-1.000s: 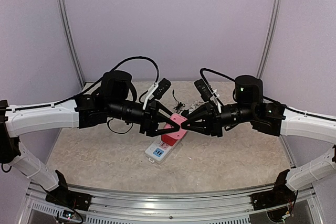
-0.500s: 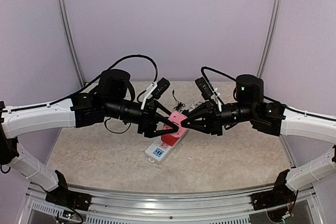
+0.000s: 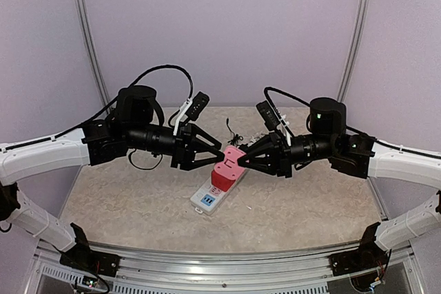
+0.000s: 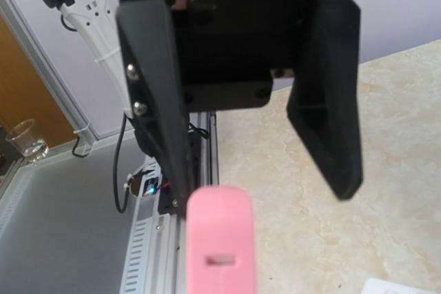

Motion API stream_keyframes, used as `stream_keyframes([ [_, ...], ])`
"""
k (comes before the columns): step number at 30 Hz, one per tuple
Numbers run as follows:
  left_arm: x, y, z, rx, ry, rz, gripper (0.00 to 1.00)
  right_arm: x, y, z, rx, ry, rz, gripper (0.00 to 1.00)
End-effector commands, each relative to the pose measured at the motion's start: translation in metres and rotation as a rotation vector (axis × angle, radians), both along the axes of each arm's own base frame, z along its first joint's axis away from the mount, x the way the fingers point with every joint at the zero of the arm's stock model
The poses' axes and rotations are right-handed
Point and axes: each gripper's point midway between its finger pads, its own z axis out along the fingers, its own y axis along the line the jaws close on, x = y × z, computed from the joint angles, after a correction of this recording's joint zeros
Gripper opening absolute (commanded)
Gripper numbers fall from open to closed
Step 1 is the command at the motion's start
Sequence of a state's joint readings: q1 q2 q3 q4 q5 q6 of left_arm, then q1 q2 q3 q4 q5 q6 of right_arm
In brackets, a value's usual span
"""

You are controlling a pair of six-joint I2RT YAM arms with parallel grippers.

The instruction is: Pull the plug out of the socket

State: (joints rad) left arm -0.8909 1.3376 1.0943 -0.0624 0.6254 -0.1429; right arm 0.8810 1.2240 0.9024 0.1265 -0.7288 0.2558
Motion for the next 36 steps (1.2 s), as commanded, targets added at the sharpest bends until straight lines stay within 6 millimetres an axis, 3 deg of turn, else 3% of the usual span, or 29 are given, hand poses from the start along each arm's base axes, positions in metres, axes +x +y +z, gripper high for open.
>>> stream_keyframes([
  [1, 0.002, -0.005, -0.015, 0.031, 0.028, -0.006, 0.54, -0.004, 0.001, 0.008, 0.029, -0.014, 0.019, 0.0],
  [7, 0.0, -0.016, -0.024, 0.07, 0.035, -0.022, 0.5, -0.004, 0.002, 0.007, 0.028, -0.011, 0.02, 0.0],
  [12, -0.001, -0.02, -0.027, 0.079, 0.041, -0.031, 0.36, -0.004, 0.002, 0.007, 0.031, -0.012, 0.022, 0.0],
  [15, 0.0, -0.021, -0.028, 0.089, 0.035, -0.019, 0.34, -0.004, 0.002, 0.008, 0.032, -0.013, 0.02, 0.0],
  [18, 0.003, -0.023, -0.03, 0.114, 0.019, 0.007, 0.37, -0.003, 0.002, 0.008, 0.033, -0.013, 0.018, 0.0],
  [22, -0.001, -0.026, -0.028, 0.114, 0.019, -0.005, 0.57, -0.002, 0.002, 0.007, 0.029, -0.014, 0.015, 0.0],
  [24, -0.004, -0.025, -0.023, 0.097, 0.017, -0.018, 0.61, -0.003, 0.002, 0.007, 0.029, -0.016, 0.018, 0.0],
  [30, -0.015, -0.009, -0.008, 0.012, 0.032, -0.074, 0.58, -0.003, 0.0, 0.007, 0.027, -0.018, 0.011, 0.0],
  [36, -0.017, 0.001, -0.005, -0.01, 0.052, -0.082, 0.47, -0.003, 0.0, 0.006, 0.029, -0.017, 0.008, 0.0],
])
